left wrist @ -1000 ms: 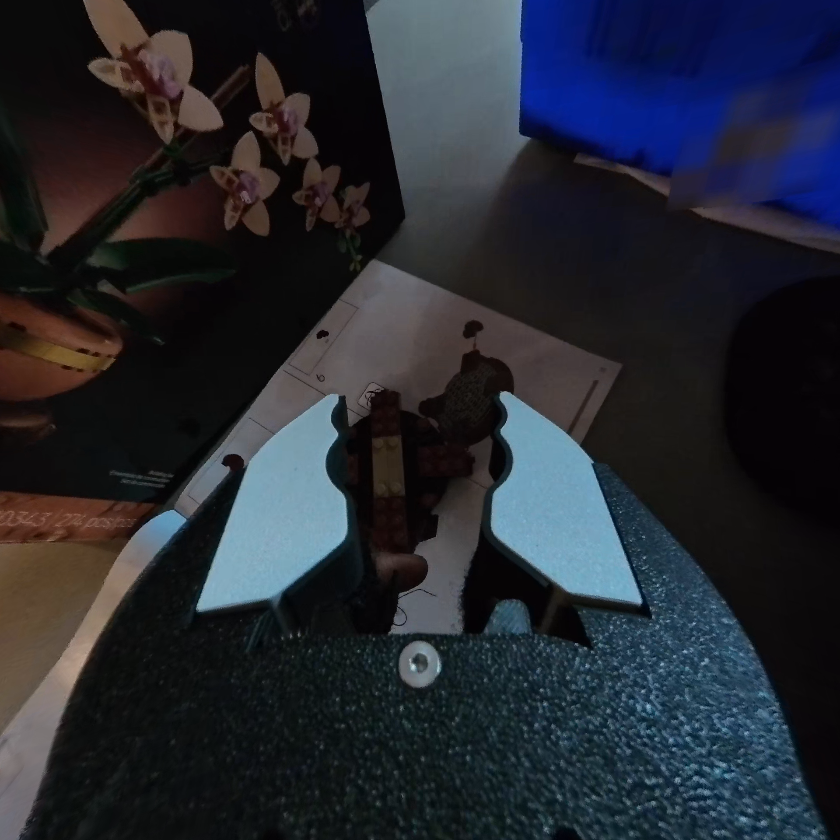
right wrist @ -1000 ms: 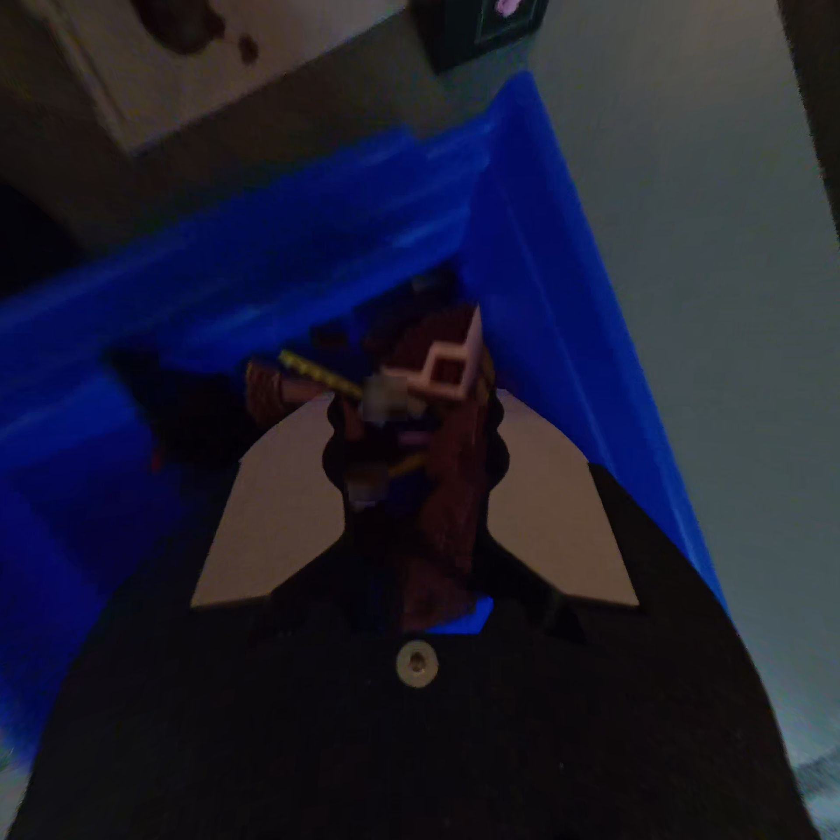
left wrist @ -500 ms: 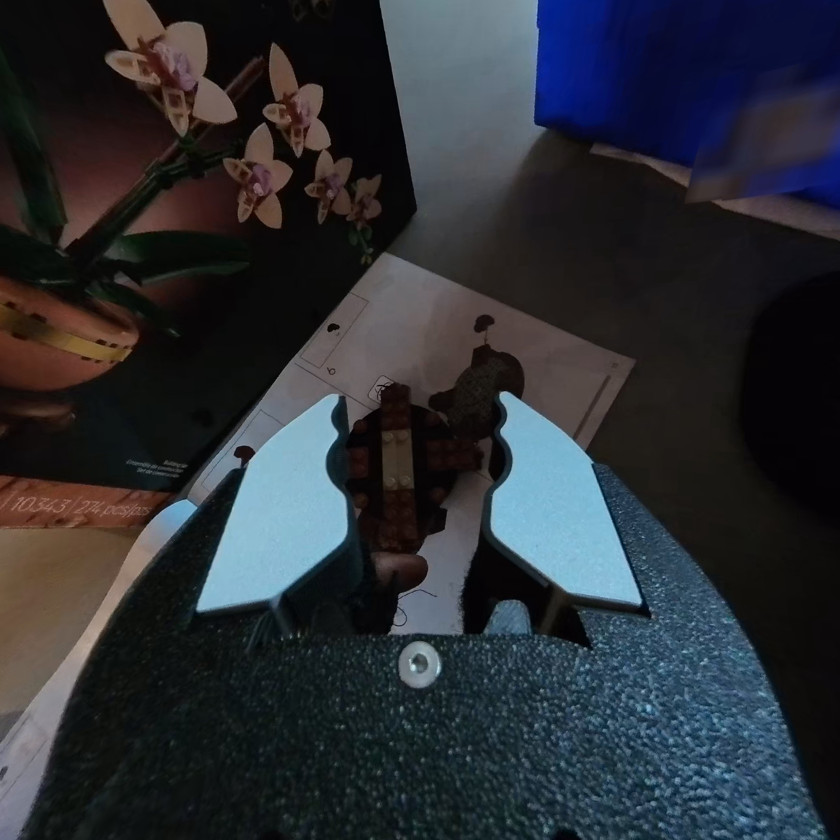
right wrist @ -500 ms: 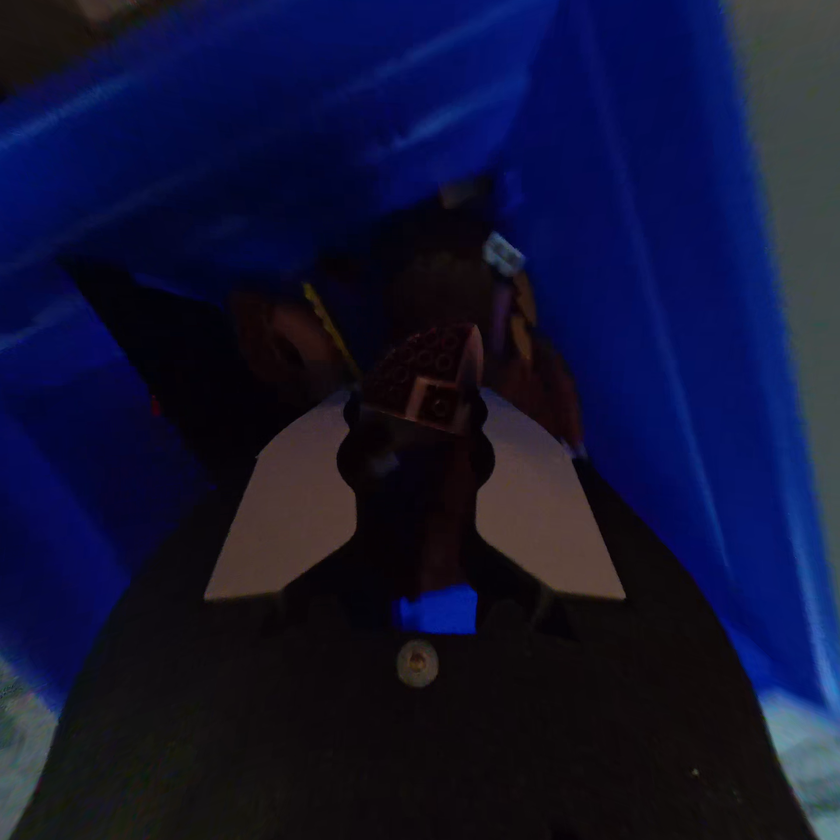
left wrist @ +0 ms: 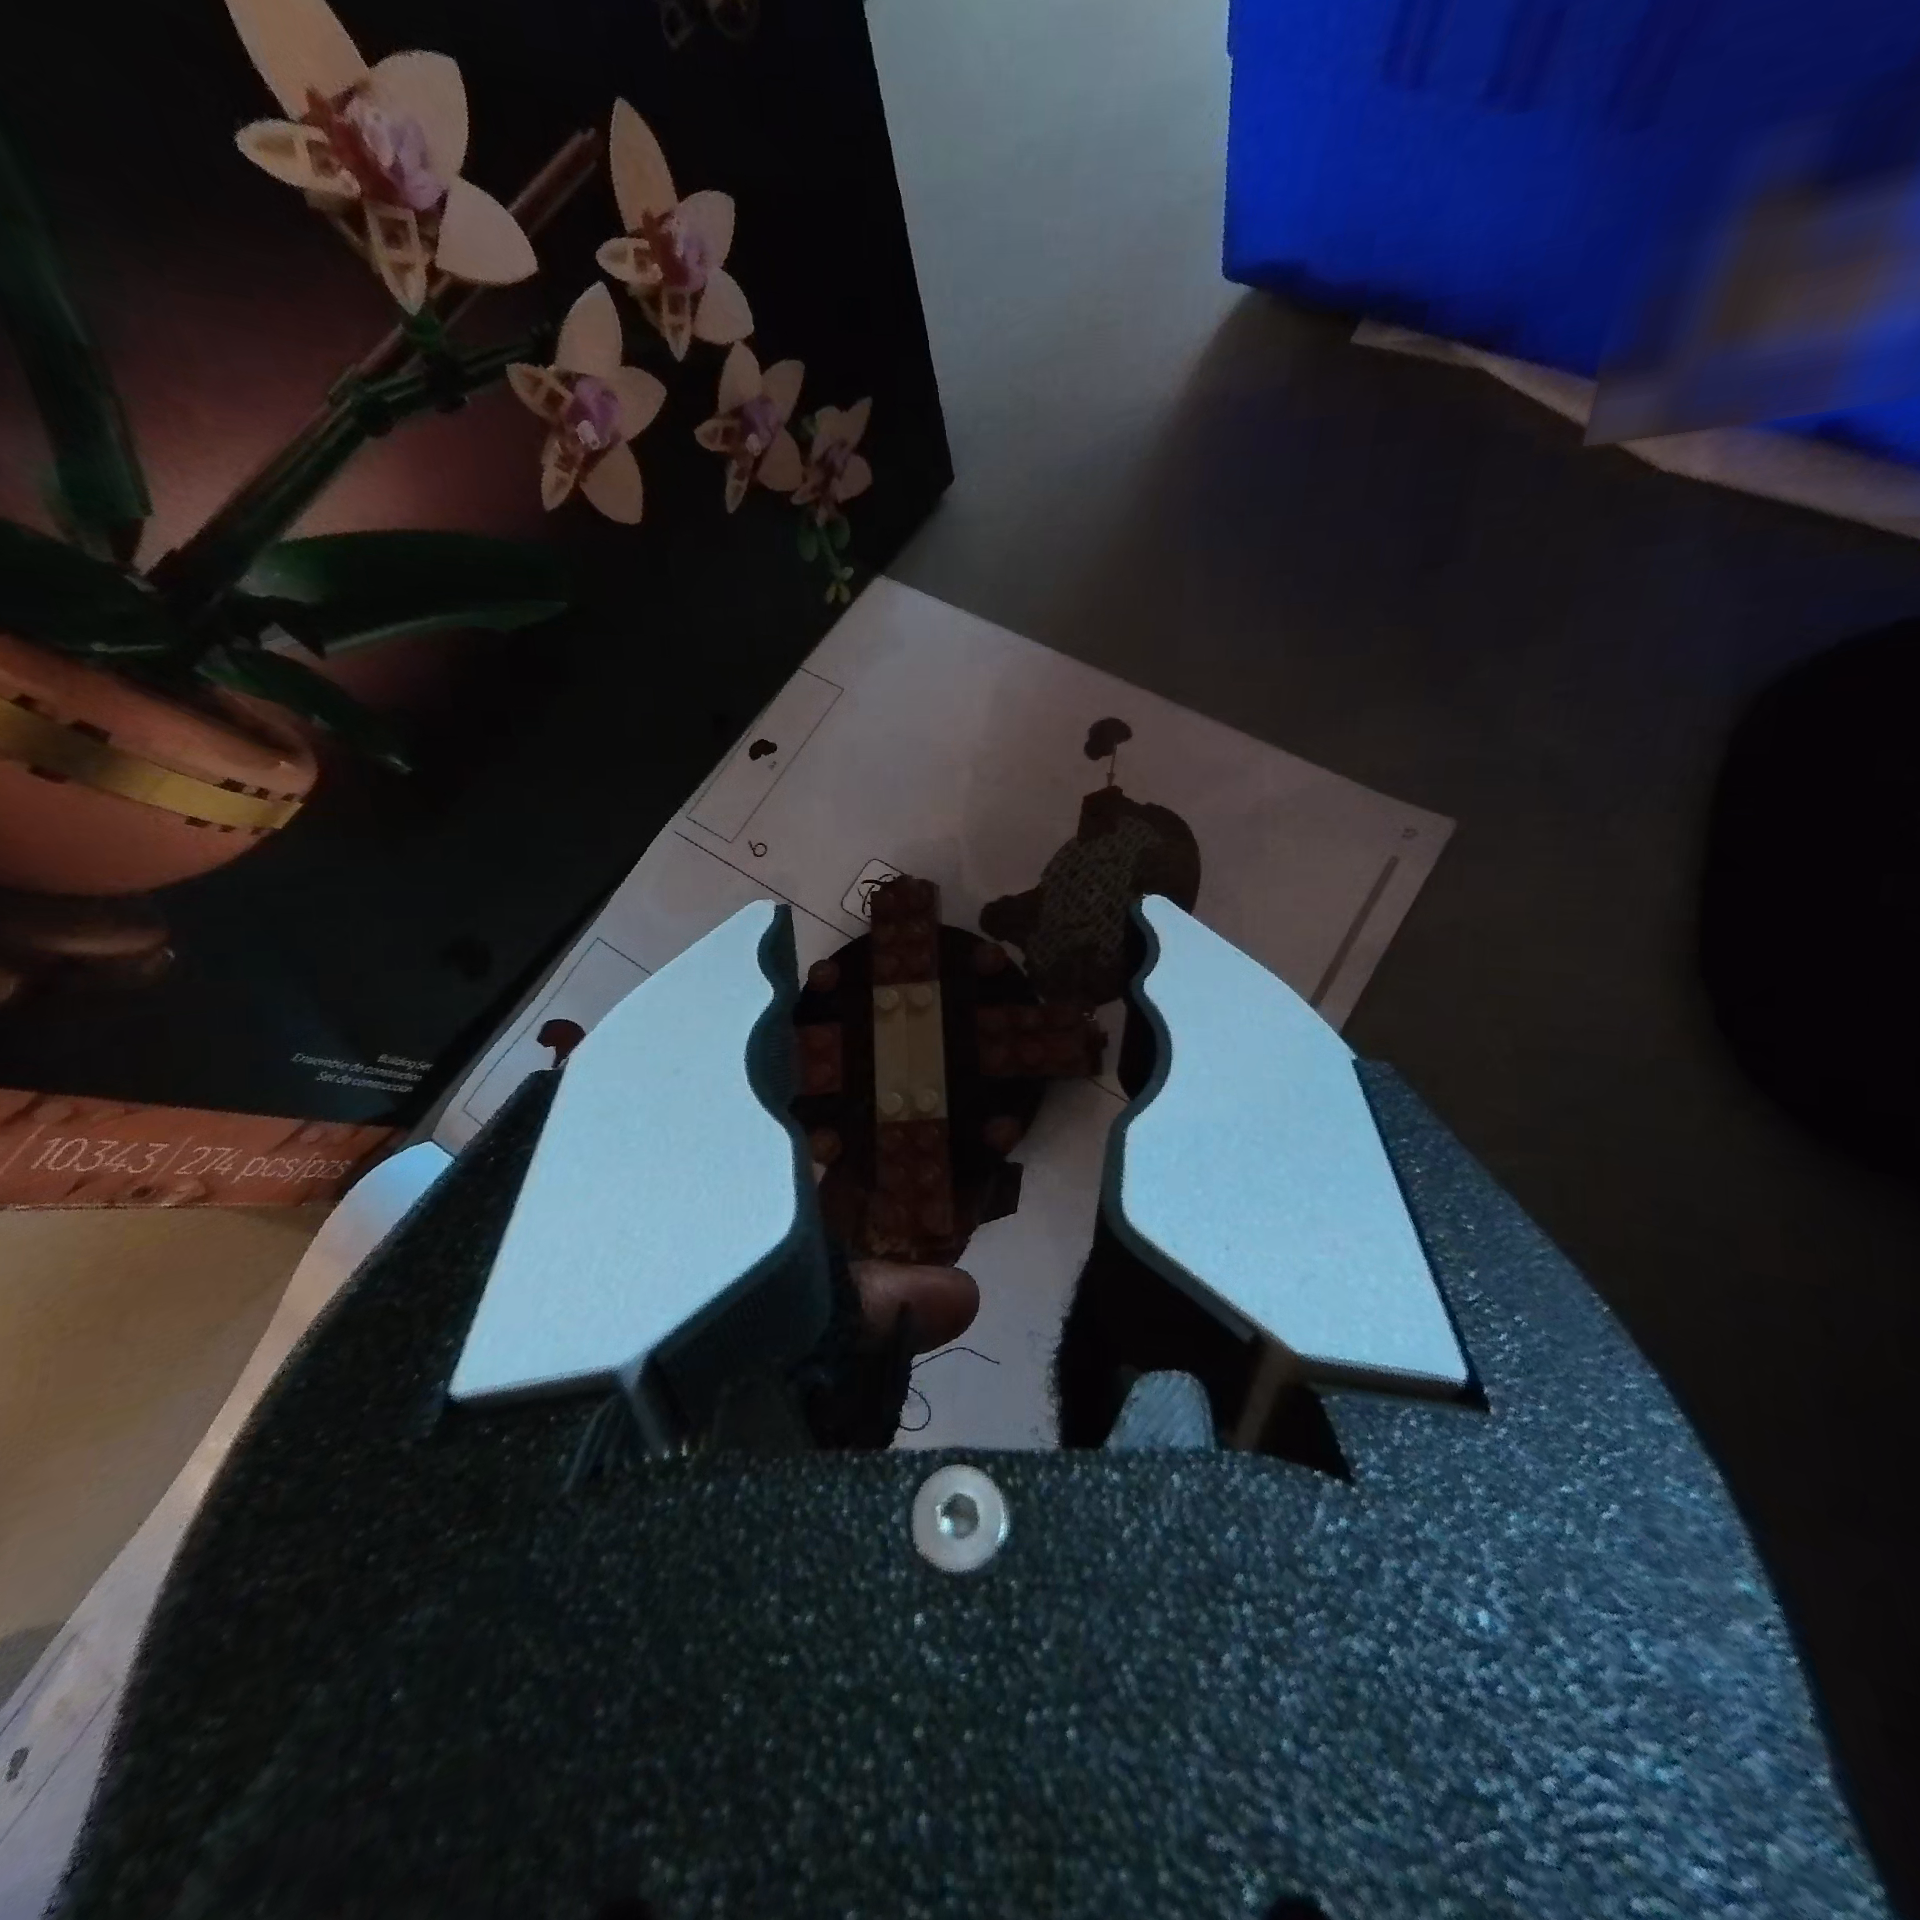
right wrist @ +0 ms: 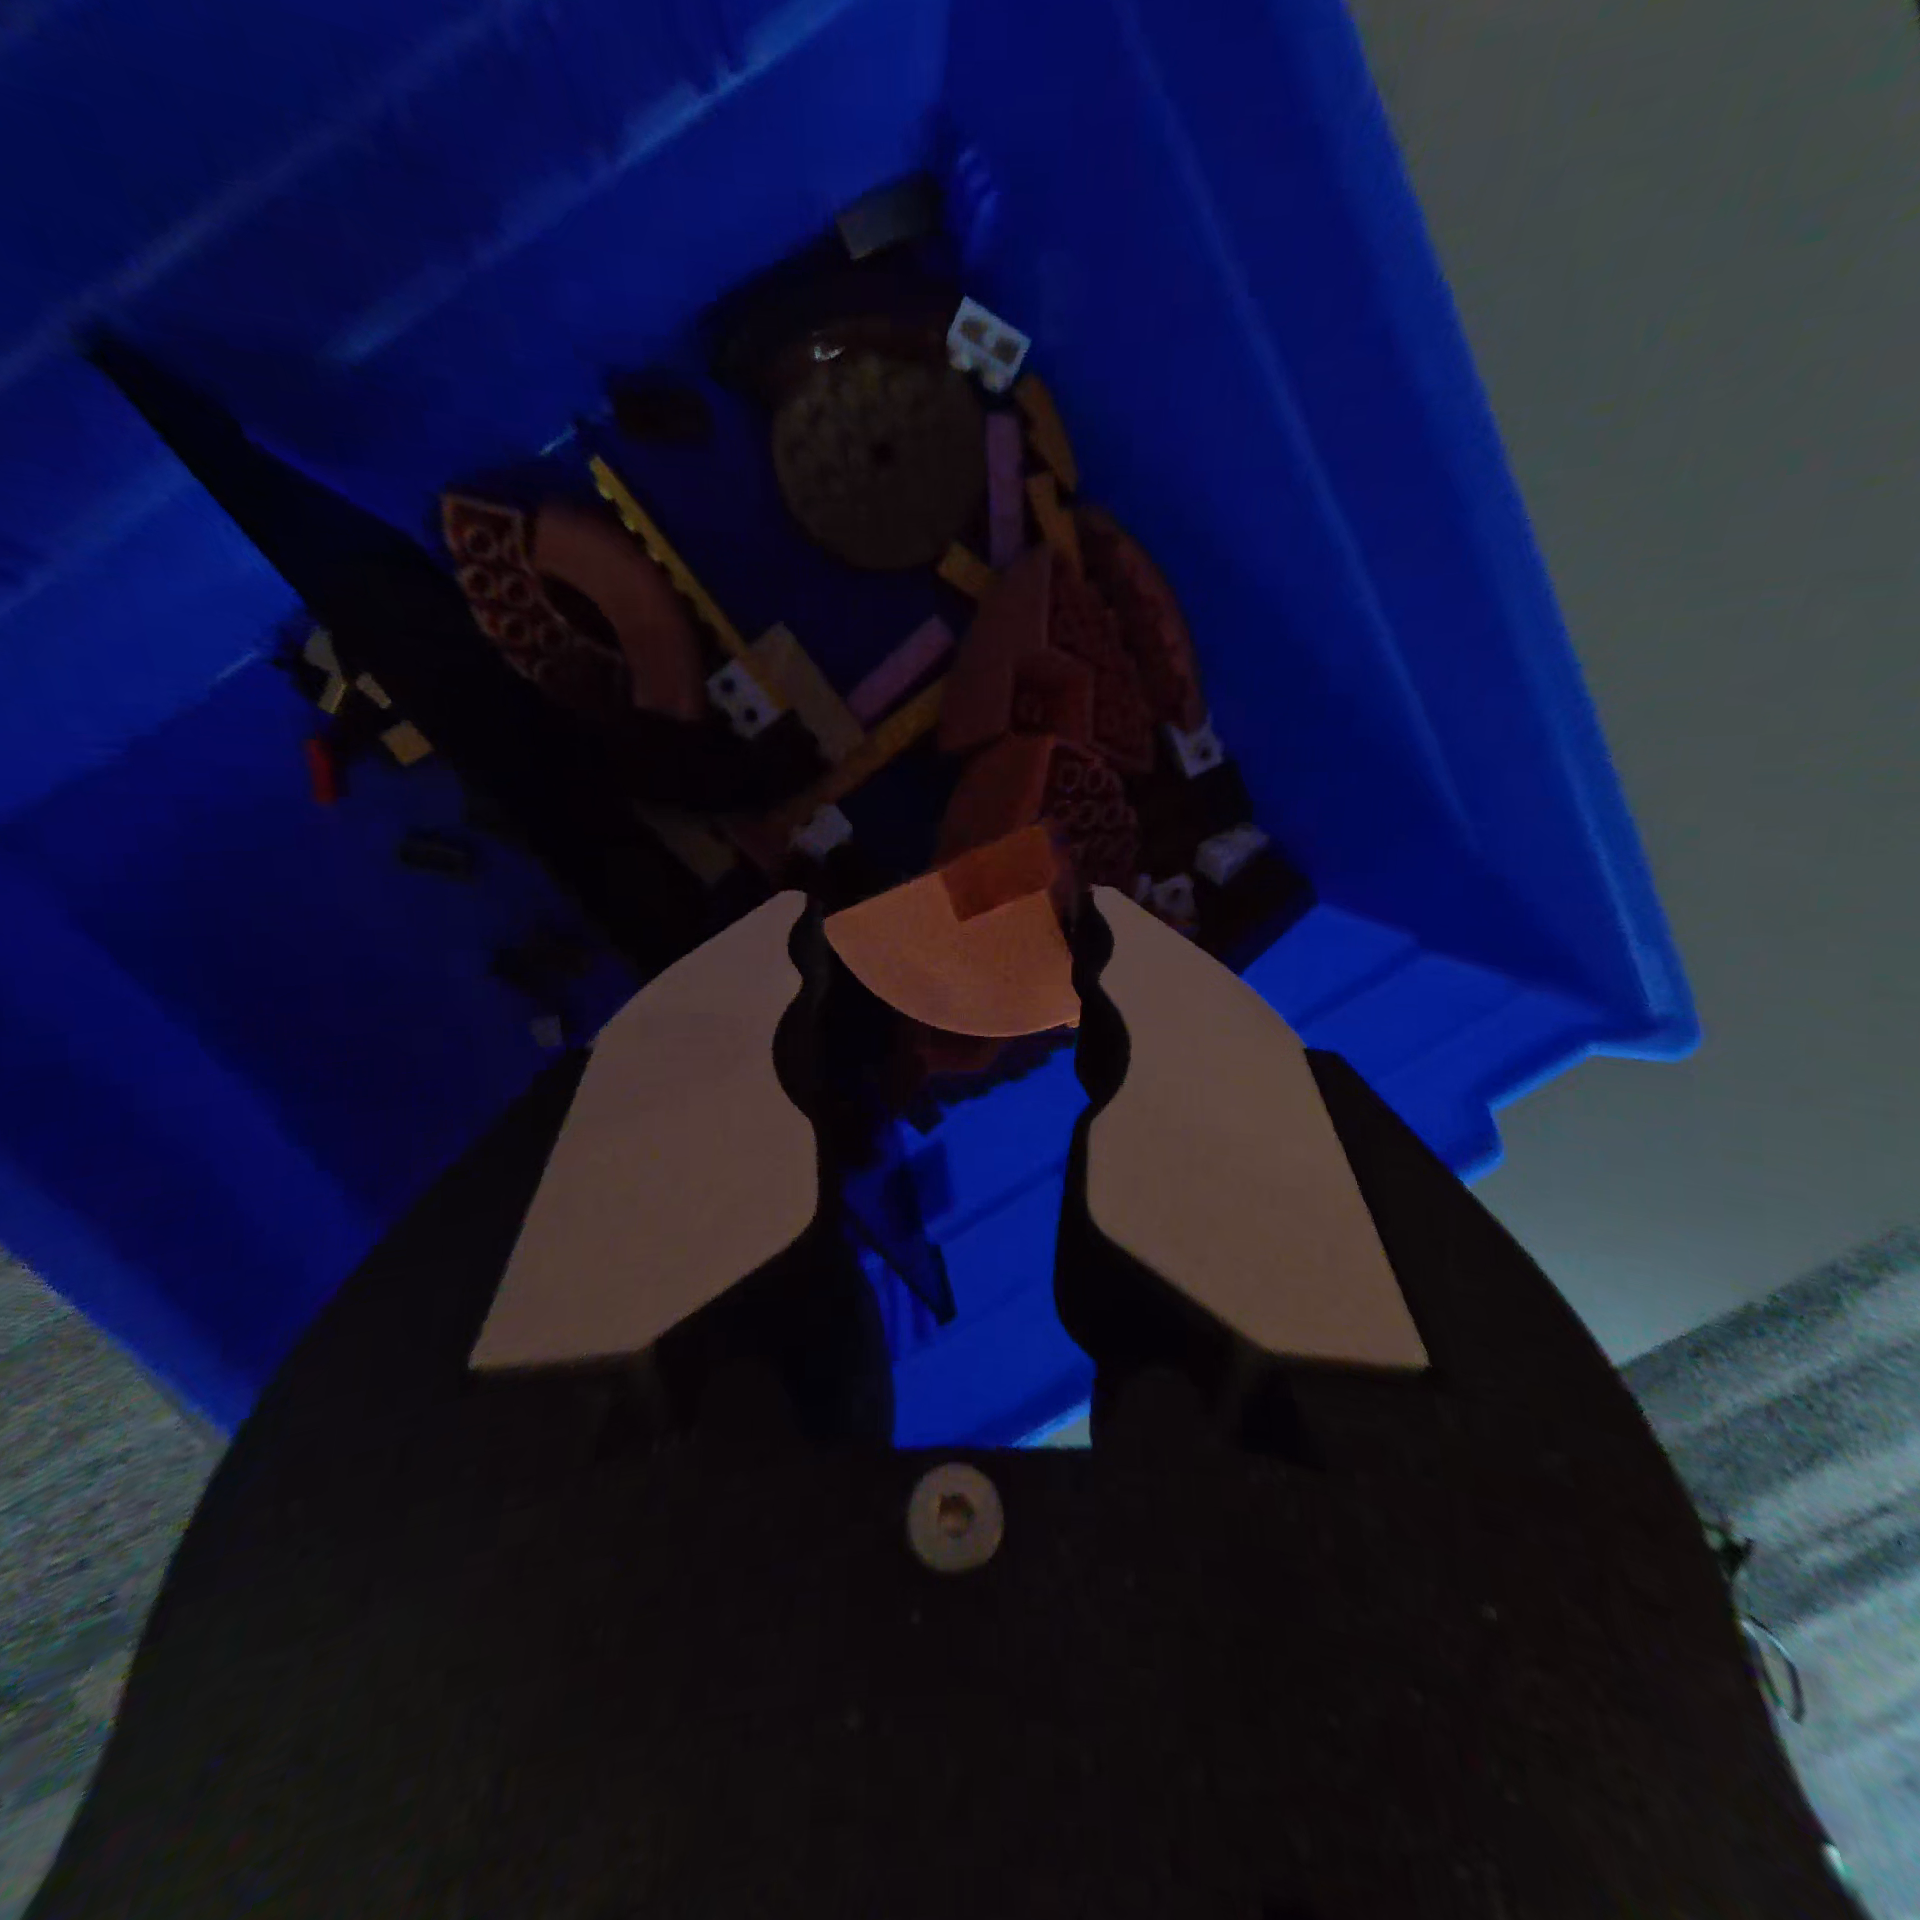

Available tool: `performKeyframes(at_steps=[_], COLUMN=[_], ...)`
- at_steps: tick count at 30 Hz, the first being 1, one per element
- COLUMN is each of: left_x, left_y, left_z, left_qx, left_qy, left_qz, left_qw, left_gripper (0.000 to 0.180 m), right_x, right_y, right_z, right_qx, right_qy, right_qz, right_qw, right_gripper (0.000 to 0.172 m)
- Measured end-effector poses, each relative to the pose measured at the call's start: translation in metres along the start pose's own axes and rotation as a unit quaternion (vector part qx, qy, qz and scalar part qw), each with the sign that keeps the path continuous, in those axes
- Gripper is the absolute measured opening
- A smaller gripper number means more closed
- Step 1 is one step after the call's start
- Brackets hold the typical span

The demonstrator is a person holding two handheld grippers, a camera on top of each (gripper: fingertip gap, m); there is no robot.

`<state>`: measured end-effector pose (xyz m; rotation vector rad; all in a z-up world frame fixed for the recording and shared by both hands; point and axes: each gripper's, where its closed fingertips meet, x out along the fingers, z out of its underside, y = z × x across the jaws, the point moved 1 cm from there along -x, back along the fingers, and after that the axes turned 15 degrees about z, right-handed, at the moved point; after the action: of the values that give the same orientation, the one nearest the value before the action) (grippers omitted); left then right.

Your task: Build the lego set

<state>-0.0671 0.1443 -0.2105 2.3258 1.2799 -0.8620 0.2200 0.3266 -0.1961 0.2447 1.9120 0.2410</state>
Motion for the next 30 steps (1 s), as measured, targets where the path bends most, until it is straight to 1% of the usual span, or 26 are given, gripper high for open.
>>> performKeyframes(at_steps=[8,10,16,19,21,24,25,27,29,30], left_x=[0.0,0.0,0.001,0.002,0.003,0.004,0.003,0.004,0.004,0.004], left_y=[0.0,0.0,-0.001,0.0,0.001,0.001,0.0,0.0,0.0,-0.001], left_z=[0.001,0.0,0.0,-0.001,-0.002,-0.003,-0.003,-0.004,-0.003,-0.003], left_qx=[-0.001,-0.001,-0.001,0.0,0.003,0.005,0.005,0.005,0.005,0.005], left_qy=[-0.001,0.0,0.002,0.0,-0.003,-0.005,-0.006,-0.007,-0.009,-0.009], left_qz=[0.0,0.0,0.002,0.003,0.003,0.001,-0.001,-0.003,-0.003,-0.004], left_qw=[1.0,1.0,1.0,1.0,1.0,1.0,1.0,1.0,1.0,1.0], left_gripper=[0.06,0.06,0.059,0.059,0.059,0.059,0.059,0.059,0.059,0.059], right_x=[0.004,0.002,-0.005,0.001,0.01,0.022,0.026,0.037,0.046,0.047], right_y=[0.002,0.004,0.009,0.011,0.014,0.013,0.013,0.012,-0.006,-0.02], right_z=[0.007,0.007,-0.005,-0.008,-0.009,-0.008,-0.005,0.004,0.005,-0.002], right_qx=[-0.008,-0.011,0.021,0.038,0.07,0.132,0.134,0.106,0.095,0.094], right_qy=[-0.021,-0.021,0.031,0.037,0.021,-0.033,-0.054,-0.095,-0.112,-0.099], right_qz=[0.007,0.017,0.035,0.045,0.053,0.044,0.047,0.058,0.009,-0.033], right_qw=[1.0,1.0,0.999,0.998,0.996,0.99,0.988,0.988,0.989,0.99], right_gripper=[0.043,0.046,0.049,0.053,0.054,0.051,0.051,0.052,0.05,0.052])
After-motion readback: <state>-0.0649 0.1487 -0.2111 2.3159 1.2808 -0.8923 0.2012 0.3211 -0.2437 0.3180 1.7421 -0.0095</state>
